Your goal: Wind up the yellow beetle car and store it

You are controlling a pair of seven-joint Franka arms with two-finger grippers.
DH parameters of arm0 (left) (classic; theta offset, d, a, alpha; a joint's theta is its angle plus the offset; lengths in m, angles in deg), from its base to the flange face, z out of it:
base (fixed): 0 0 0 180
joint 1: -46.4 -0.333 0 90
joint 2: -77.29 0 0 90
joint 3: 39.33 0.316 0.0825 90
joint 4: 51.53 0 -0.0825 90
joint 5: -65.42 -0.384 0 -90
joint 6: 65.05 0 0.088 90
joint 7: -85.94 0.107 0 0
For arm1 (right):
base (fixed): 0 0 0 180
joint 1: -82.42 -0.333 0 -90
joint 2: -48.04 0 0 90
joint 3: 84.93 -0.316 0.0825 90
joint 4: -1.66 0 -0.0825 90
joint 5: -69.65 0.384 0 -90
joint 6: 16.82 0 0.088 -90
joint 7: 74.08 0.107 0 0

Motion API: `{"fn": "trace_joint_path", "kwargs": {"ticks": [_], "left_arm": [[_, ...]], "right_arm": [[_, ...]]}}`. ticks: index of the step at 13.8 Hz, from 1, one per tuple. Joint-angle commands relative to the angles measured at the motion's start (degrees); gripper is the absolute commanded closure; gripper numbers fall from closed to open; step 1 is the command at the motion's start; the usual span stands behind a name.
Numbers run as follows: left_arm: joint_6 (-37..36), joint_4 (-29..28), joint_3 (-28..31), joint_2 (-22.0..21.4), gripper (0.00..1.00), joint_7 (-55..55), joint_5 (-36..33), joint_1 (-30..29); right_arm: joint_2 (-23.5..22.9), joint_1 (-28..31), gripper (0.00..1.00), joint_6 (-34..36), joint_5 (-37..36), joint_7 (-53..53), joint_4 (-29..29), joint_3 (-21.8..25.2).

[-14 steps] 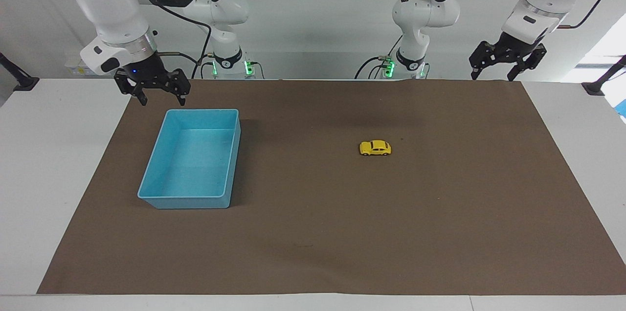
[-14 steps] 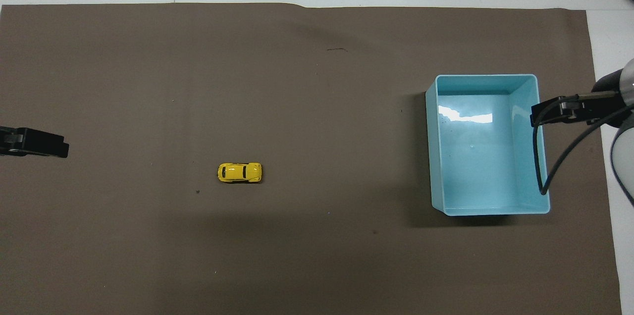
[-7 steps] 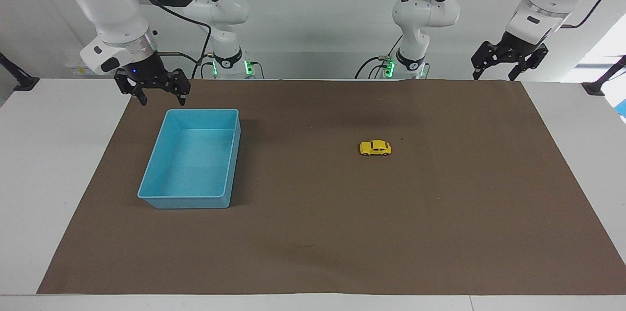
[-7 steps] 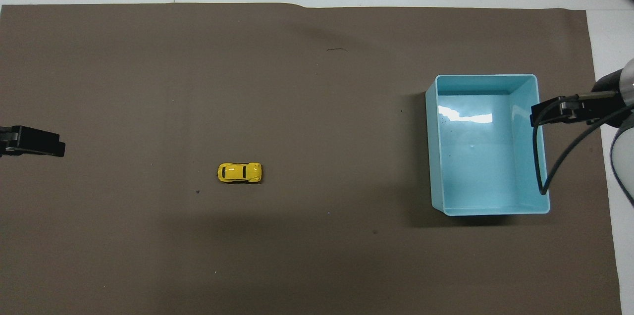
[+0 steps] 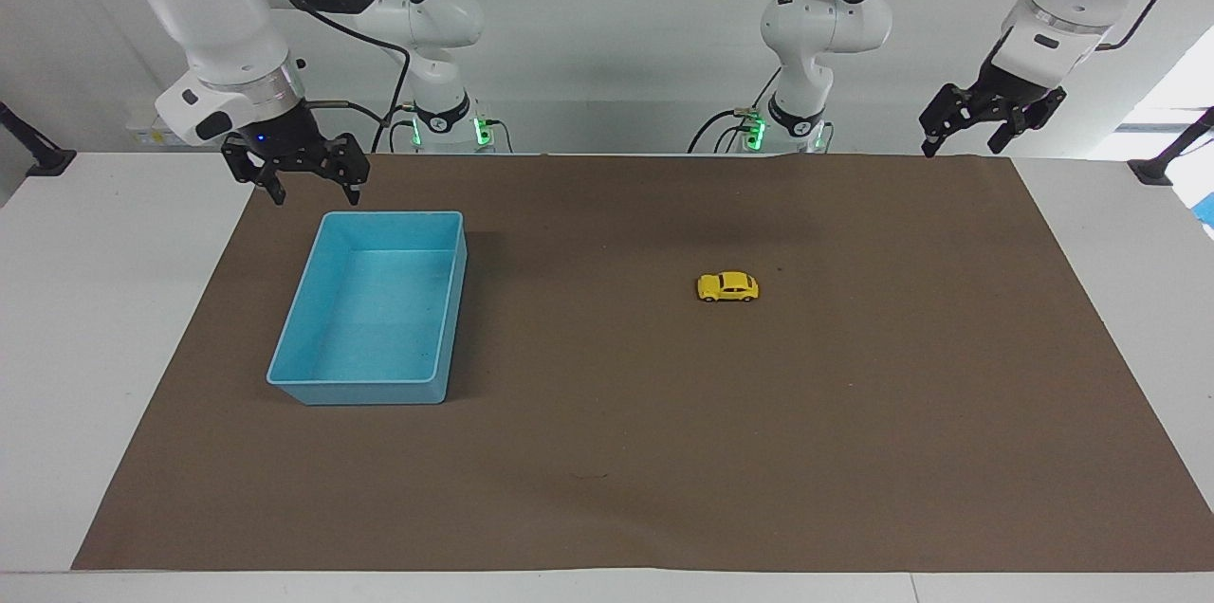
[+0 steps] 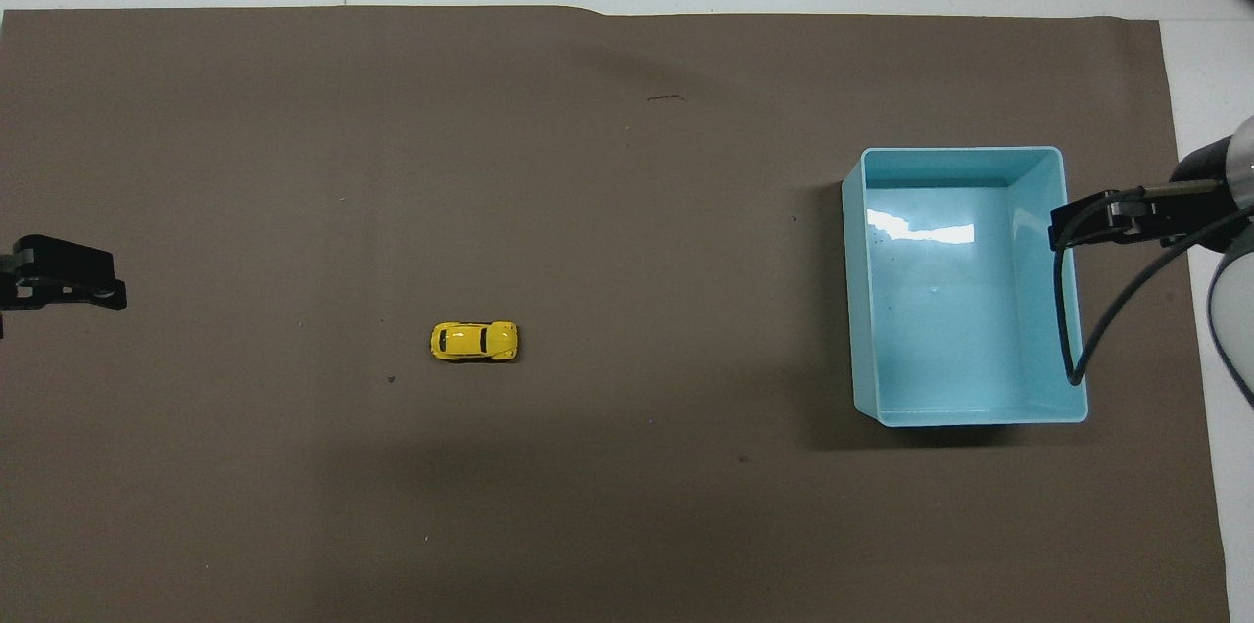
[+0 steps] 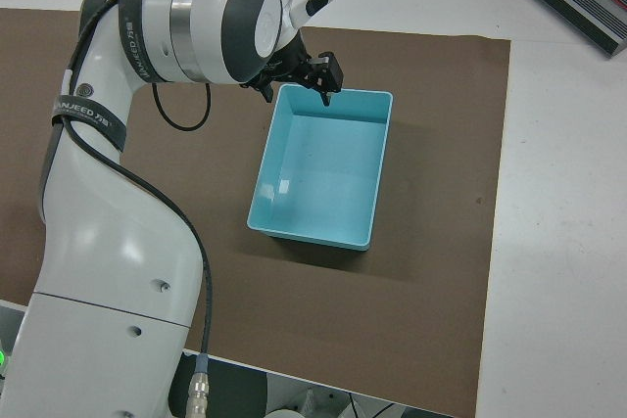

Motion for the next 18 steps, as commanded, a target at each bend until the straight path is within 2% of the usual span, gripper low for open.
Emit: {"fn": "trace_joint_path", "kwargs": {"ticks": [1, 4, 9, 12, 16, 18], "left_arm": [[-2.3, -0.6, -0.5, -1.2, 0.0, -3.5, 0.7, -1.3], [-2.6, -0.7, -0.4, -1.5, 0.0, -5.8, 0.7, -1.4], [-1.7, -4.1, -0.5, -2.4, 0.0, -21.9, 0.7, -1.0], [-0.8, -5.5, -0.5, -2.3, 0.0, -27.4, 0.7, -1.3], [0.3, -7.9, -0.5, -2.3, 0.0, -40.3, 2.3, -0.7], [4.6, -11.1, -0.5, -2.4, 0.0, -53.8, 3.9, -0.3]], "right_arm": [[0.4, 1.0, 0.0, -0.5, -0.6, -1.7, 0.2, -0.7], [0.4, 1.0, 0.0, -0.5, -0.6, -1.7, 0.2, -0.7], [0.4, 1.0, 0.0, -0.5, -0.6, -1.7, 0.2, -0.7], [0.4, 1.0, 0.0, -0.5, -0.6, -1.7, 0.2, -0.7], [0.4, 1.0, 0.0, -0.5, -0.6, -1.7, 0.2, -0.7], [0.4, 1.0, 0.0, -0.5, -0.6, -1.7, 0.2, -0.7]]}}
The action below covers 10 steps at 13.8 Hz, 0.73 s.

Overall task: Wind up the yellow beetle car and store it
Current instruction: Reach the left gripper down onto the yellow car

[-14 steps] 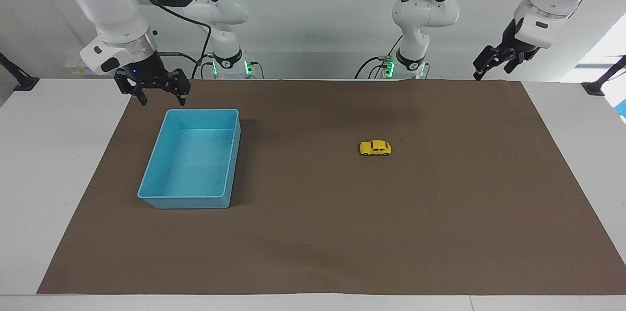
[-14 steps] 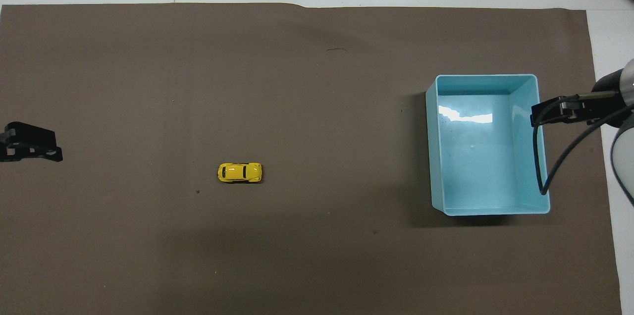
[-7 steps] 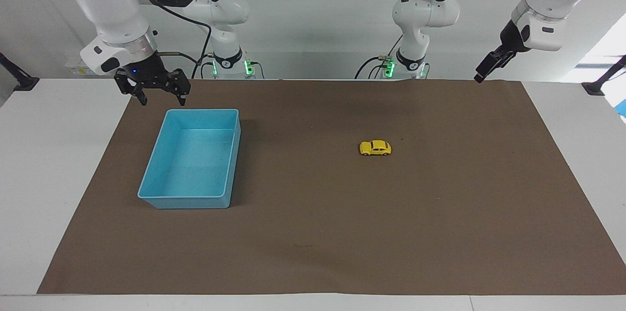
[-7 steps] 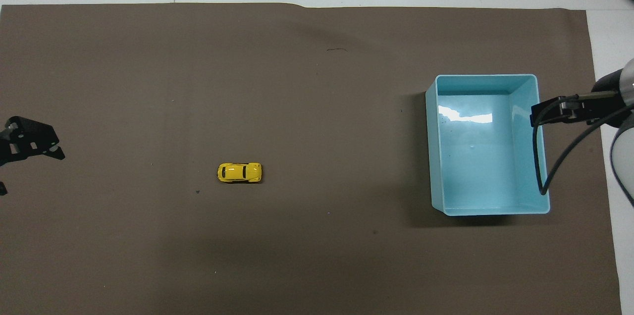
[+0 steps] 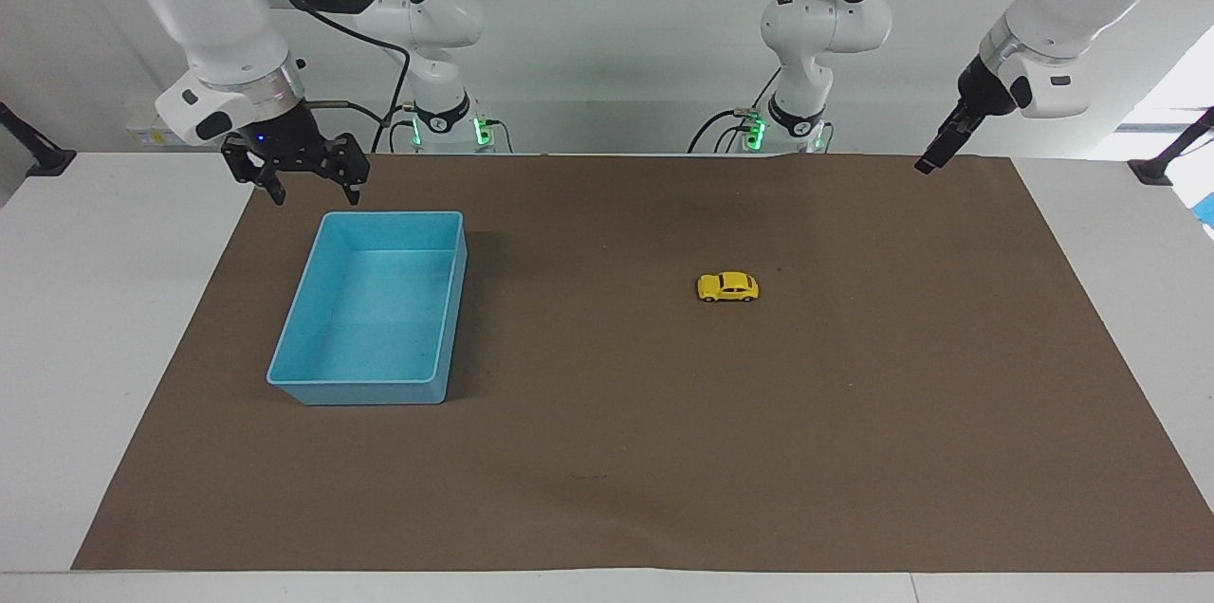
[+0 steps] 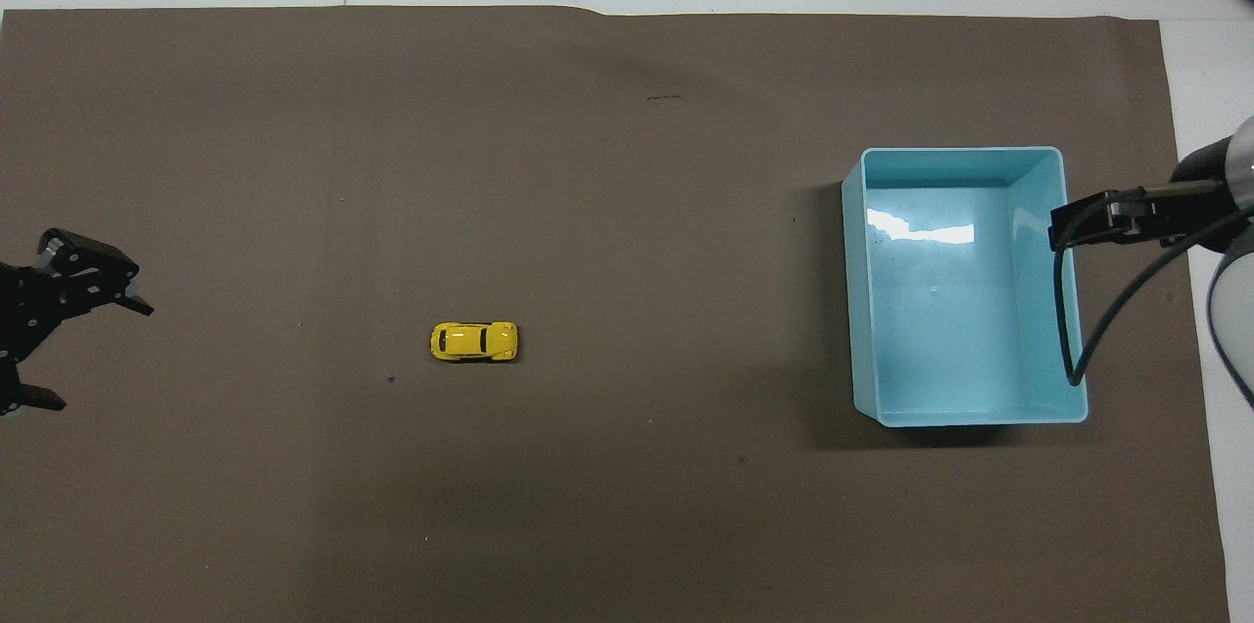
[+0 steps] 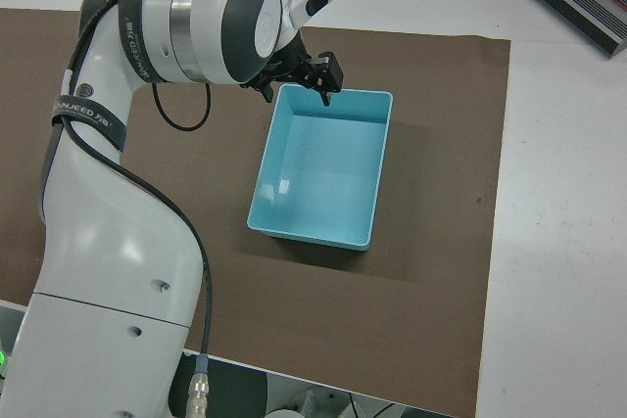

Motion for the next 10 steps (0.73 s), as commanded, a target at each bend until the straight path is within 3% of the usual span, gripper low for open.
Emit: {"fn": "trace_joint_path", "kwargs": {"ticks": [1, 6, 10], "left_arm": [[7.4, -5.6, -0.5, -1.7, 0.0, -15.8, 2.3, -0.1], [18.4, -8.8, -0.6, -0.7, 0.0, -40.2, 5.4, 0.4], [23.1, -11.8, -0.7, -0.6, 0.0, -55.8, 5.4, 4.6]], "right_arm": [[0.4, 1.0, 0.0, -0.5, -0.6, -1.7, 0.2, -0.7], [0.4, 1.0, 0.0, -0.5, -0.6, -1.7, 0.2, -0.7], [0.4, 1.0, 0.0, -0.5, -0.6, -1.7, 0.2, -0.7]]}}
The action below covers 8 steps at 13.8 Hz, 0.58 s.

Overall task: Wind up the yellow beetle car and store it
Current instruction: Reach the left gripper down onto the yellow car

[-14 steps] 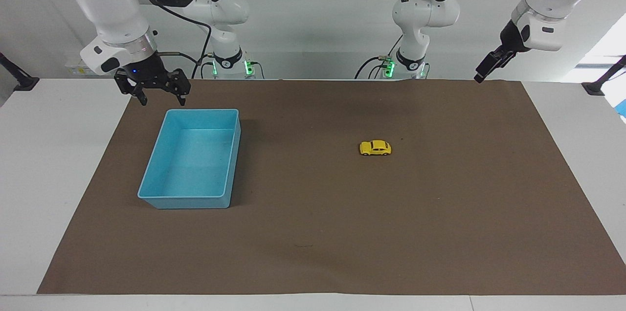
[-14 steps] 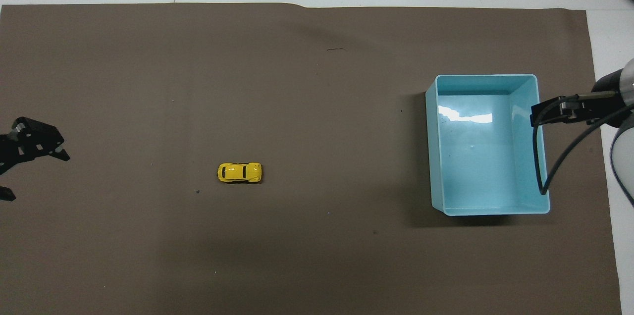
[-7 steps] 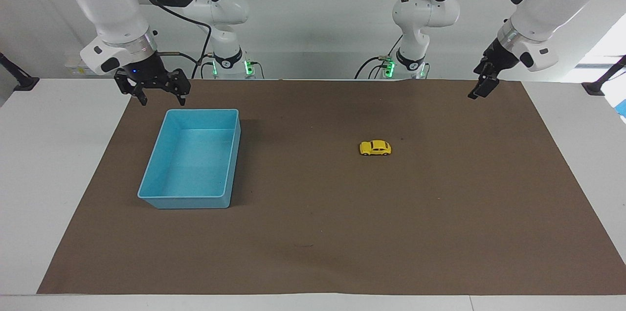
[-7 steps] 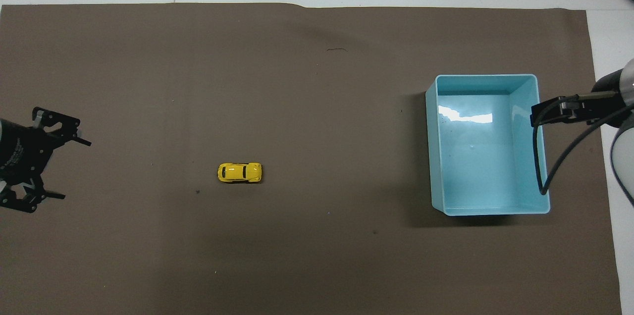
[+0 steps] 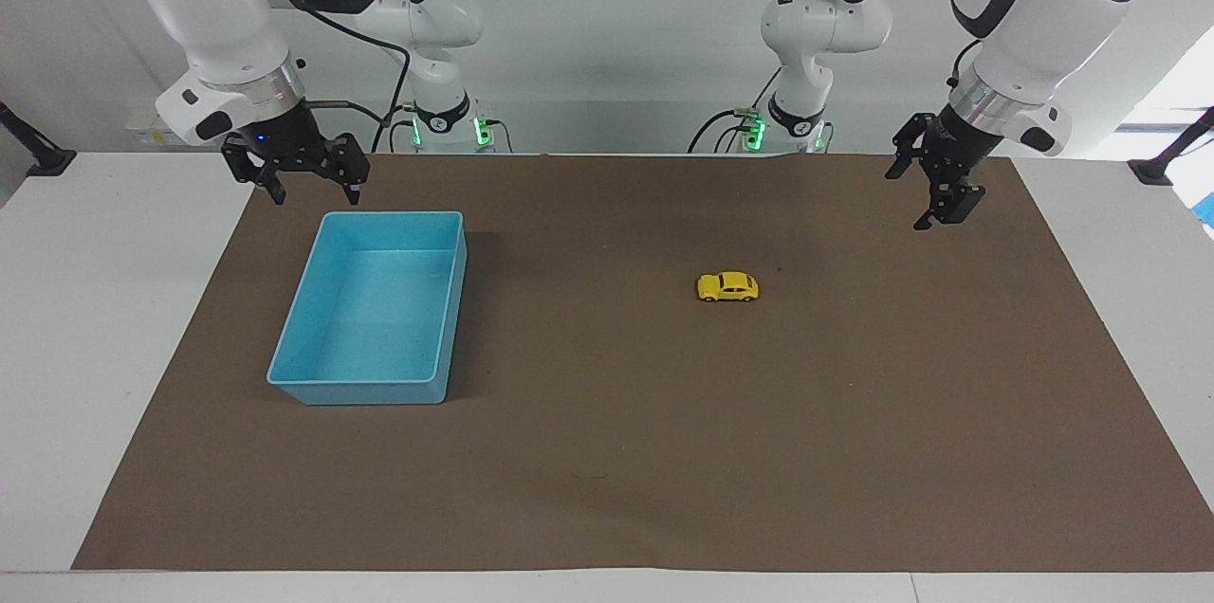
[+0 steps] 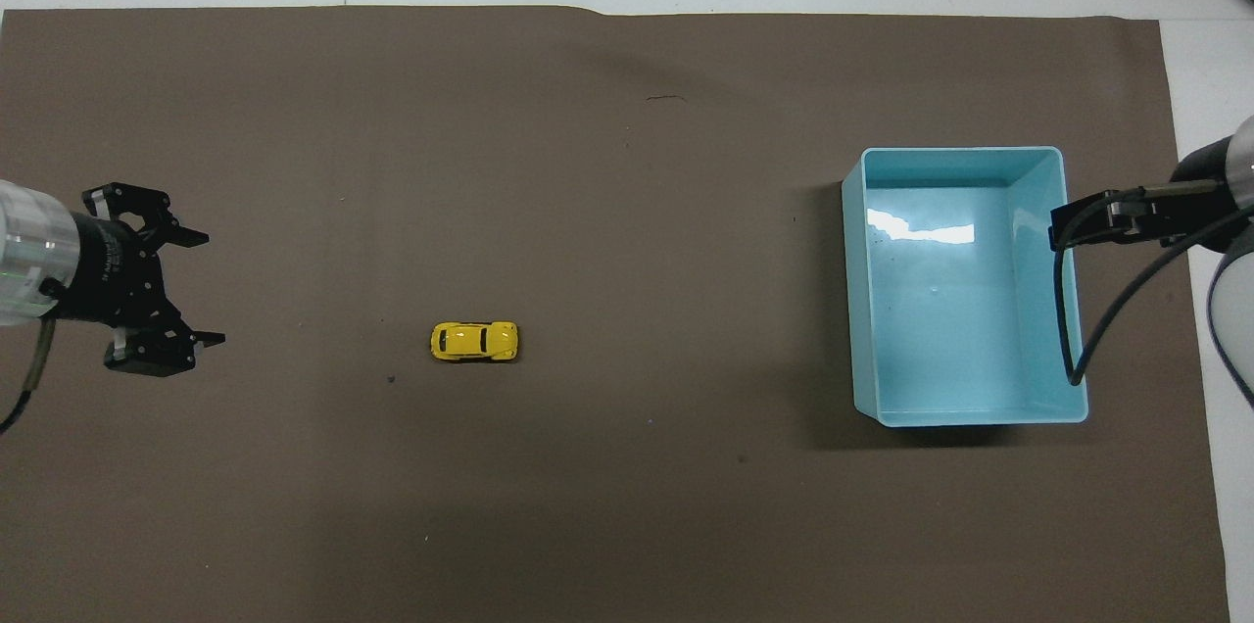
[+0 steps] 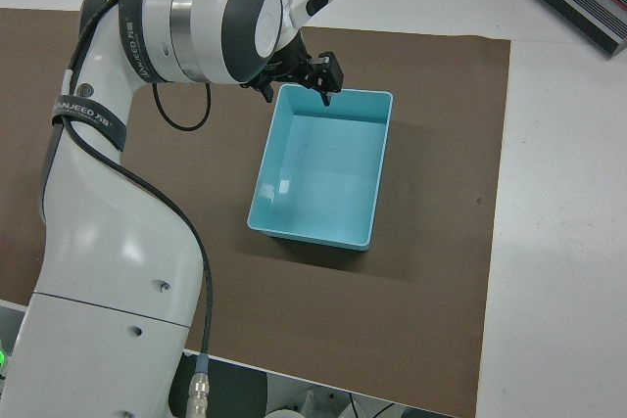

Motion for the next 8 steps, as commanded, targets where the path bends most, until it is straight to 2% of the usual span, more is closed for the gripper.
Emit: {"fn": "trace_joint_path", "kwargs": {"ticks": [1, 3, 6, 8], "left_arm": [[3.8, -3.0, 0.5, -1.1, 0.0, -10.6, 0.3, 4.3], [4.8, -4.0, 0.5, 0.1, 0.0, -13.8, 0.3, 6.8], [12.8, -8.6, 0.5, 1.0, 0.0, -20.4, 0.3, 10.8], [14.9, -9.8, 0.5, 1.2, 0.0, -21.3, 0.3, 12.4]], "right_arm": [[0.4, 1.0, 0.0, -0.5, -0.6, -1.7, 0.2, -0.7], [0.4, 1.0, 0.0, -0.5, -0.6, -1.7, 0.2, -0.7], [0.4, 1.0, 0.0, -0.5, -0.6, -1.7, 0.2, -0.7], [0.4, 1.0, 0.0, -0.5, -0.6, -1.7, 0.2, -0.7]]}}
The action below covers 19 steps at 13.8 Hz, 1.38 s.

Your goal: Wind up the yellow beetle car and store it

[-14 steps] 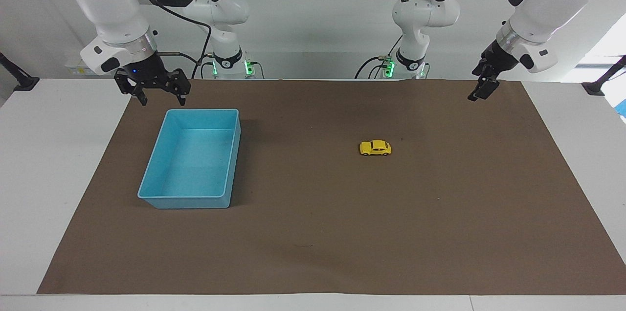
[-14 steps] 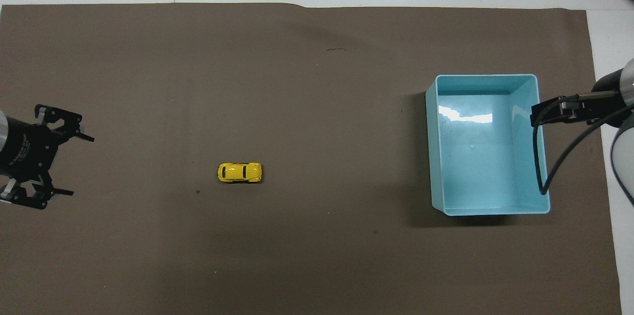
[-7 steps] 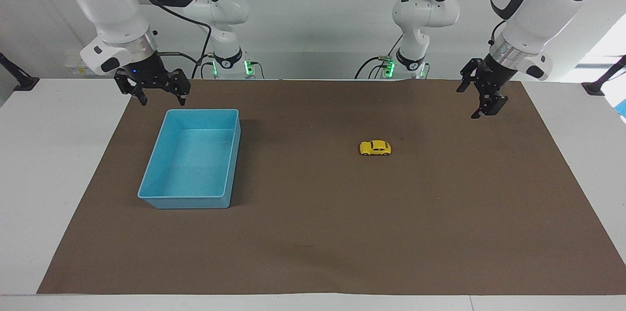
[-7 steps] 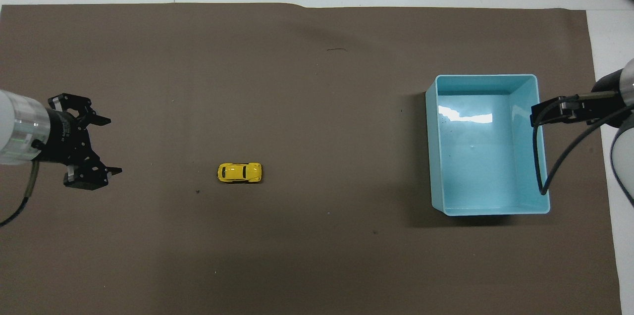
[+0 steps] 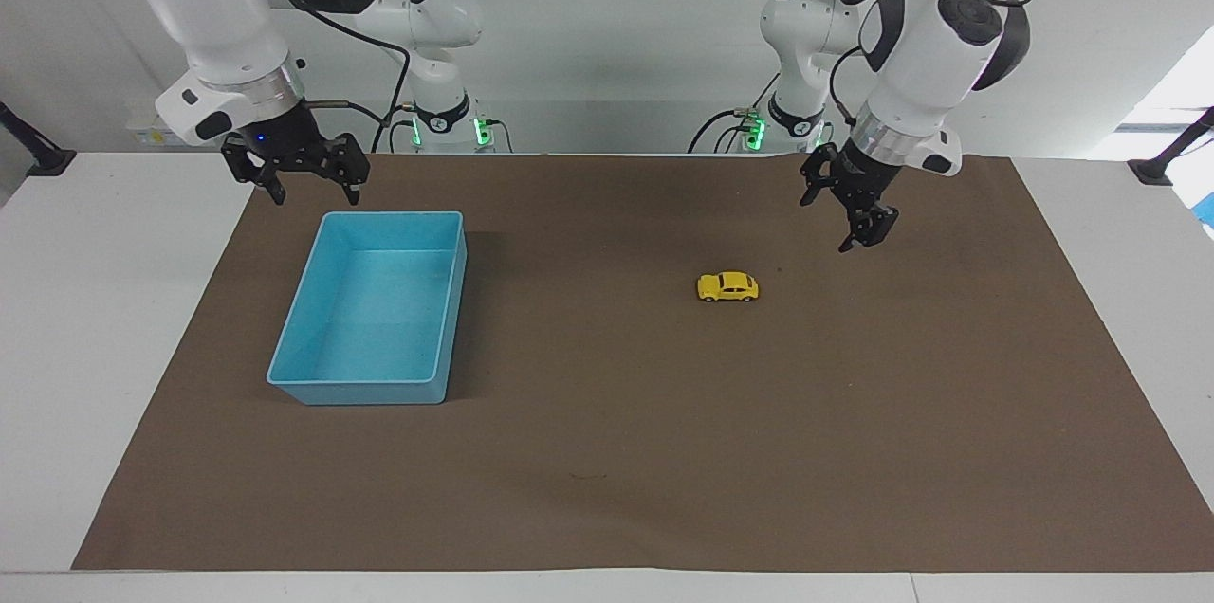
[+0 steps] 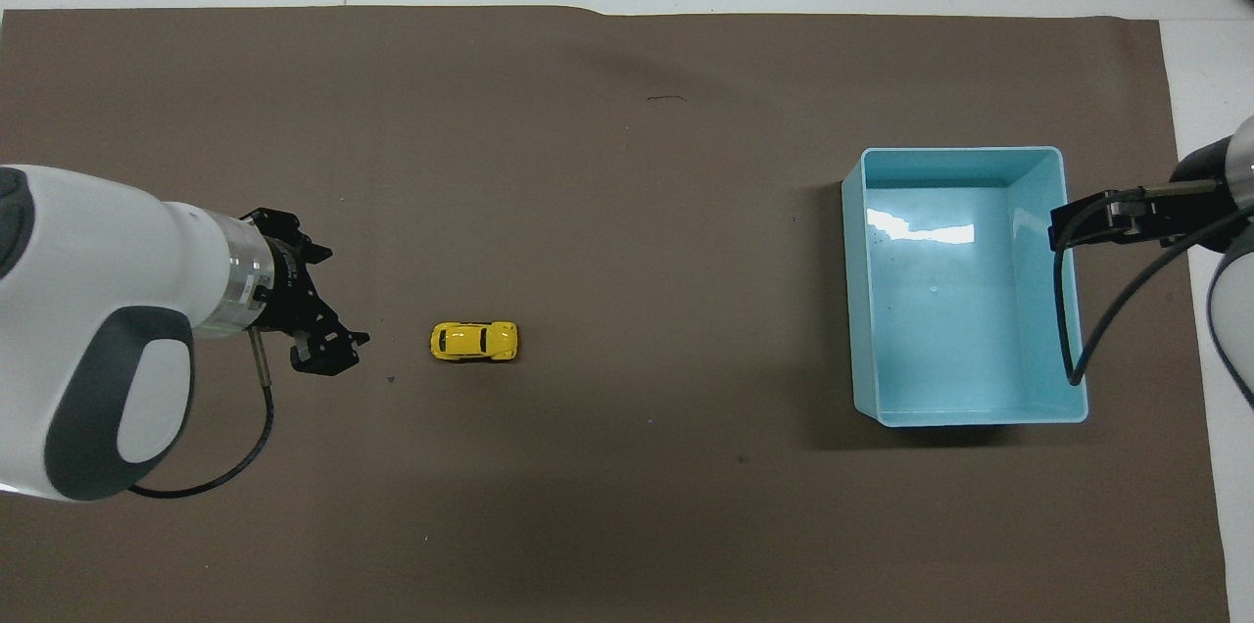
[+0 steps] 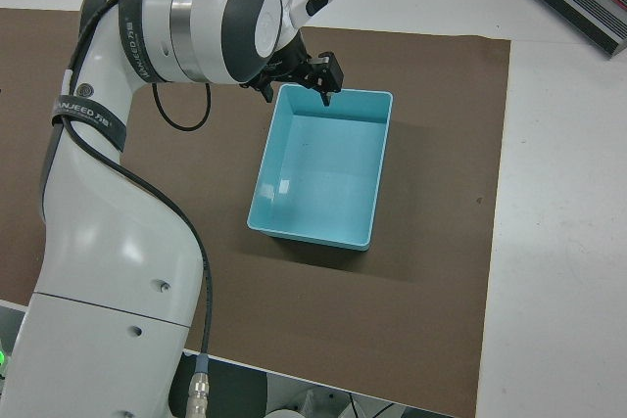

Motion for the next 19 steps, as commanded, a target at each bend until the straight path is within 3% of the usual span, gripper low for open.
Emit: {"fn": "trace_joint_path", "kwargs": {"ticks": [1, 7, 11, 19], "left_arm": [[4.2, -3.0, 1.0, -0.2, 0.0, -1.6, 0.3, 3.5], [14.5, -6.4, 1.1, 8.4, 0.0, -0.8, 0.1, 11.6], [23.0, -12.8, 1.1, 8.8, 0.0, 0.4, -0.4, 12.8], [25.9, -13.7, 1.1, 10.7, 0.0, 0.6, -0.4, 12.4]], "right_arm": [[0.4, 1.0, 0.0, -0.5, -0.6, -1.7, 0.2, -0.7], [0.4, 1.0, 0.0, -0.5, -0.6, -1.7, 0.2, -0.7], [0.4, 1.0, 0.0, -0.5, -0.6, -1.7, 0.2, -0.7], [0.4, 1.0, 0.0, -0.5, -0.6, -1.7, 0.2, -0.7]]}}
